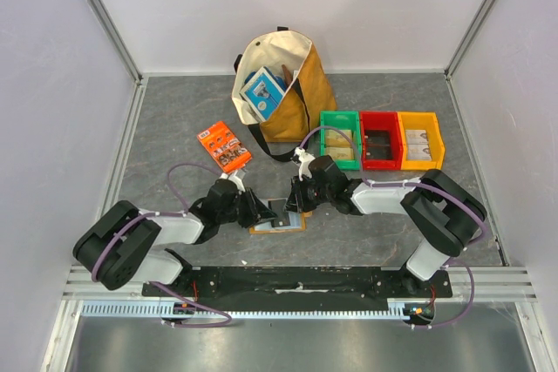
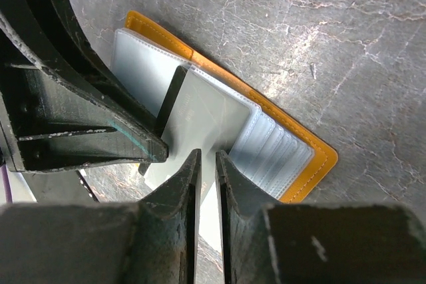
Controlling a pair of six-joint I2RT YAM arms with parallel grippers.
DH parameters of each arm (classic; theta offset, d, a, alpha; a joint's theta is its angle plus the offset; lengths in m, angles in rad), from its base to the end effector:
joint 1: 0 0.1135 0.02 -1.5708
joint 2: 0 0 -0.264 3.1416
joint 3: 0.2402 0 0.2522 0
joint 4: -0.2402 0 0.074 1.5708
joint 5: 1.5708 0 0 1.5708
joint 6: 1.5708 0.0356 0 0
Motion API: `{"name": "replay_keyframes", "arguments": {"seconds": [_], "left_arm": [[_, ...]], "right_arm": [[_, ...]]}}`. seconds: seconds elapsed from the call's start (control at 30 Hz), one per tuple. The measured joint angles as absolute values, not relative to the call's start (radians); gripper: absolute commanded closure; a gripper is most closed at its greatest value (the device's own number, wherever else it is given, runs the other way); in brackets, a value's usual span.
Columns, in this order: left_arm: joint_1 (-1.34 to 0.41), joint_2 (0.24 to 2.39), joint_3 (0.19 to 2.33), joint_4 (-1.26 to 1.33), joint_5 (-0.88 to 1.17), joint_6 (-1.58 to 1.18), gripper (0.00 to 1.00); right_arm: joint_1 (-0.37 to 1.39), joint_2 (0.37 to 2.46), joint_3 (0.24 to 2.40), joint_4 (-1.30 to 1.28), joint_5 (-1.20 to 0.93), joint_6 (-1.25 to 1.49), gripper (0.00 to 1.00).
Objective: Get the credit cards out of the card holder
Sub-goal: Remove the credit card from the card holder.
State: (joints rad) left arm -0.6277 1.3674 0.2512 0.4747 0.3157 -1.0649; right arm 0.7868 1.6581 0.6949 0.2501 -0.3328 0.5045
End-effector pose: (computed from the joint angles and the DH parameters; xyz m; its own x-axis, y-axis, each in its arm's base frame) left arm 0.1672 -0.1349 0.1138 -0.8992 -0.3749 -0.2257 -0.0556 0.6094 -0.7909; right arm 0.2132 0.2302 0.1392 -0.8122 -0.1675 -0.5588 -0.5153 0.6550 0.5527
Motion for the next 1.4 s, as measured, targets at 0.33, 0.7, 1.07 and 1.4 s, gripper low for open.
{"name": "replay_keyframes", "arguments": {"seconds": [0.33,0.7,1.07,1.4], "left_arm": [[-0.617,1.331,0.221,0.474,0.325,-1.074,0.89],[-0.595,1.307,0.196,0.494,0.343,-1.101,0.98],[-0.577,1.268,0.162,0.502,0.343,-1.119,0.98],[-0.562,1.145,0.131,0.403,0.321,-1.119,0.98]], "right_arm": [[0.787,1.662,0.702,0.239,-0.327,0.505,0.83],[0.783,1.671,0.710,0.228,-0.325,0.505,0.89],[0.774,1.684,0.717,0.226,-0.341,0.506,0.92],[0.759,1.684,0.723,0.211,-0.344,0.505,0.94]]}}
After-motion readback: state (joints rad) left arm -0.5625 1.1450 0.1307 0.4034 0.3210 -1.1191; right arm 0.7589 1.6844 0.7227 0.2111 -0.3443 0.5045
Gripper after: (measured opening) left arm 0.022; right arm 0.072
